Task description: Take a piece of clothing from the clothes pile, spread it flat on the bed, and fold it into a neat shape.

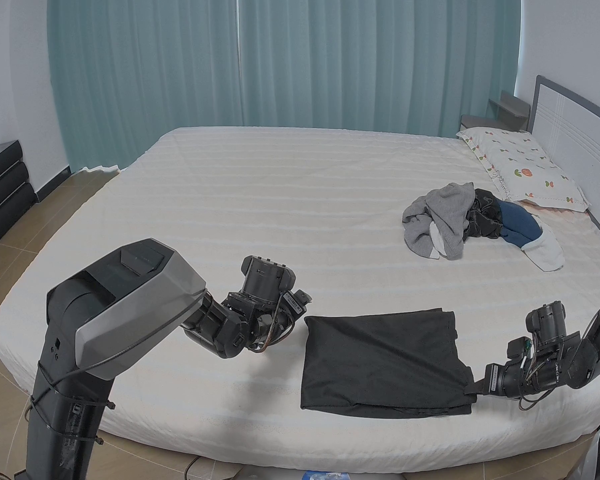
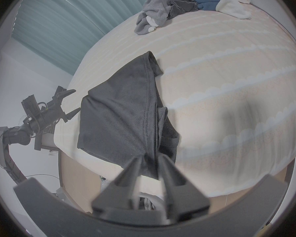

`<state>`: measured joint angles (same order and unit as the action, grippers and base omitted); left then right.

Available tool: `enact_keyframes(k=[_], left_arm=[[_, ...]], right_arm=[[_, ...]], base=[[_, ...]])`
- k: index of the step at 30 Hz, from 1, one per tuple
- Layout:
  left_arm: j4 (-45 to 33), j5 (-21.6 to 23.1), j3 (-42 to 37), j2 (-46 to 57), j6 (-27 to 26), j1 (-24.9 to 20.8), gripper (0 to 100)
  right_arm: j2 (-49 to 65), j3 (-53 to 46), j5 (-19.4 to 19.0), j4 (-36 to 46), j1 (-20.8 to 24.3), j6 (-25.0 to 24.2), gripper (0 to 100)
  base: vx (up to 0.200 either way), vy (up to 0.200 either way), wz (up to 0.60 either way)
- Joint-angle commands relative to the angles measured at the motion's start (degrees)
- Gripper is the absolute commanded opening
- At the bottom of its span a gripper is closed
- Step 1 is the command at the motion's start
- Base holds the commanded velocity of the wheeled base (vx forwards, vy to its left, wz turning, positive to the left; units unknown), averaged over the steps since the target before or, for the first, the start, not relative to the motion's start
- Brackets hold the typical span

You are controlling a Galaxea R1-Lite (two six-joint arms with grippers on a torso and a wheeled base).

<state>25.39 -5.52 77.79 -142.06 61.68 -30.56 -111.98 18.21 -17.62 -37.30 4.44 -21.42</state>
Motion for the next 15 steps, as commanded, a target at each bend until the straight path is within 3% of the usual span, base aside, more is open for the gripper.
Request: enact_keyframes(k=[1, 6, 8, 15], left_arm=[[0.1, -0.01, 0.0, 0.03, 0.01, 0.06, 100], [0.01, -0.01, 0.0, -0.06, 0.1, -0.02, 100], [0.1, -0.01, 0.0, -0.06, 0.01, -0.02, 100], [0.1, -0.01, 0.0, -0.15, -0.16, -0.02, 100]], right_arm=[[0.01, 3.14, -0.31, -0.49, -0.57, -1.17, 100], [-1.31, 9.74, -0.49, -0.31, -1.71, -5.56, 100], [-4.91, 14.92, -0.14, -0.4, -1.71, -9.96, 100], [-14.93, 24.77, 1.36, -0.58, -1.19, -12.42, 100]], base=[[0.0, 0.0, 0.0], [0.0, 0.0, 0.0], [0.0, 0.0, 0.0], [0.0, 0.0, 0.0]])
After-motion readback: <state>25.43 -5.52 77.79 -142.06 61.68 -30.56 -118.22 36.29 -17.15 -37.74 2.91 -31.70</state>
